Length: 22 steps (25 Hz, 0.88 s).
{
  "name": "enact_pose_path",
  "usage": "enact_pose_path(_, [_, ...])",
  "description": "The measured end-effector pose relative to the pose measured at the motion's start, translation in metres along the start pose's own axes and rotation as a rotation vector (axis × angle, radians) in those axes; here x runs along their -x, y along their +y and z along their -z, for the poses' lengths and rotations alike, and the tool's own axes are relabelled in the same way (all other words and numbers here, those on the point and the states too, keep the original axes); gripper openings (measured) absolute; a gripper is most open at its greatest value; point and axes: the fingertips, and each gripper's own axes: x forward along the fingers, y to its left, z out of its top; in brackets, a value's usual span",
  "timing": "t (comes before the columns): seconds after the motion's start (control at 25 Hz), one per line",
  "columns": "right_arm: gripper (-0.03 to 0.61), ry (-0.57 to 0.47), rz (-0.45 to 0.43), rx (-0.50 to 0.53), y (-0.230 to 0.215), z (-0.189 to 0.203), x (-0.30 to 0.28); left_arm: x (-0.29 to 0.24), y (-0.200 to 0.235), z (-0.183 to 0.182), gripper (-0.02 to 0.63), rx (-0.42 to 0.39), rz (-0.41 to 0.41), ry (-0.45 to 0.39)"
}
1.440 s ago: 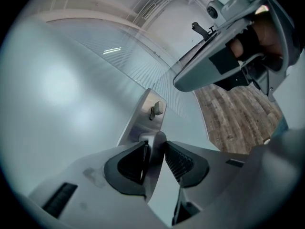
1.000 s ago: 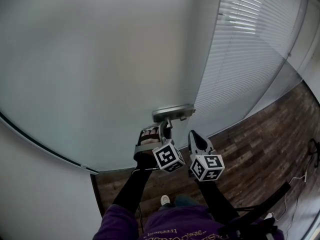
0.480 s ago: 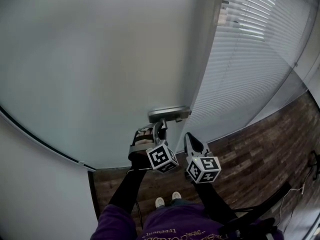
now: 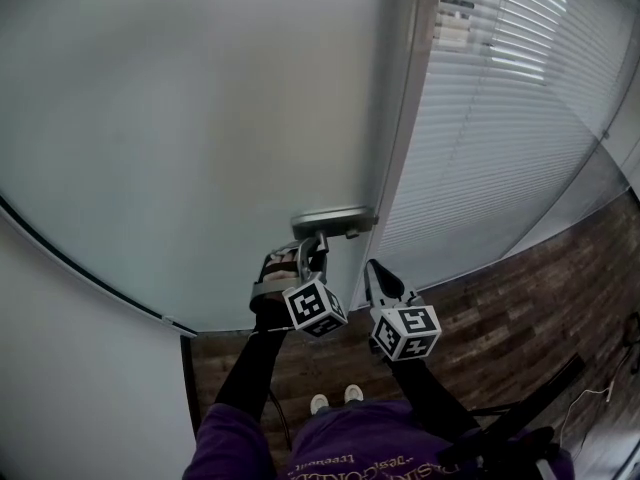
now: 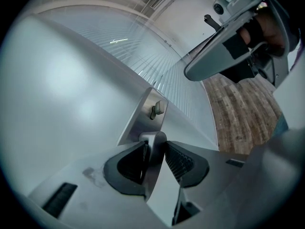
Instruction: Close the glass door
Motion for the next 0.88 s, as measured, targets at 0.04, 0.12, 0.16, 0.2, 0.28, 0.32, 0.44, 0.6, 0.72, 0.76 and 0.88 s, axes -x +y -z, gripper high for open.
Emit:
enact_pose_path(0.04, [-0.003,0.0,-0.007,-0.001,0.0,-0.001,-0.001,0.0,0.001,0.0,0.127,0.004,0.003,0.004])
enact_pose_path(0.12, [-0.003,-0.001,-0.022,0.0,0.0,-0.003,-0.004,-0.001,0.004,0.001,0.129,0.013,0.011,0.013])
enact_pose_path(0.16, [-0.003,-0.001,-0.029,0.001,0.0,-0.004,-0.005,-0.003,0.005,0.001,0.128,0.014,0.01,0.017])
enact_pose_path(0.2, [-0.003,0.0,-0.036,0.002,-0.001,-0.004,-0.006,-0.004,0.006,0.002,0.129,0.014,0.006,0.021])
enact_pose_path(0.28, [-0.003,0.003,-0.045,0.001,-0.005,-0.004,-0.006,-0.008,0.007,0.002,0.129,0.017,0.003,0.029])
enact_pose_path(0.32, [-0.003,0.006,-0.047,0.001,-0.008,-0.003,-0.006,-0.009,0.007,0.002,0.129,0.02,0.004,0.032])
enact_pose_path(0.44, [-0.003,0.015,-0.053,-0.002,-0.012,0.0,-0.007,-0.012,0.01,0.002,0.129,0.026,0.005,0.039])
enact_pose_path(0.6, [-0.003,0.015,-0.059,-0.009,-0.014,0.0,-0.011,-0.018,0.014,0.003,0.129,0.033,0.008,0.048])
enact_pose_path(0.72, [-0.003,0.012,-0.052,-0.013,-0.013,-0.002,-0.012,-0.019,0.016,0.005,0.129,0.039,0.01,0.056])
enact_pose_path(0.76, [-0.003,0.012,-0.048,-0.014,-0.013,-0.002,-0.012,-0.019,0.017,0.005,0.129,0.044,0.011,0.059])
enact_pose_path(0.88, [-0.003,0.009,-0.037,-0.017,-0.014,-0.003,-0.013,-0.022,0.018,0.006,0.129,0.053,0.019,0.068])
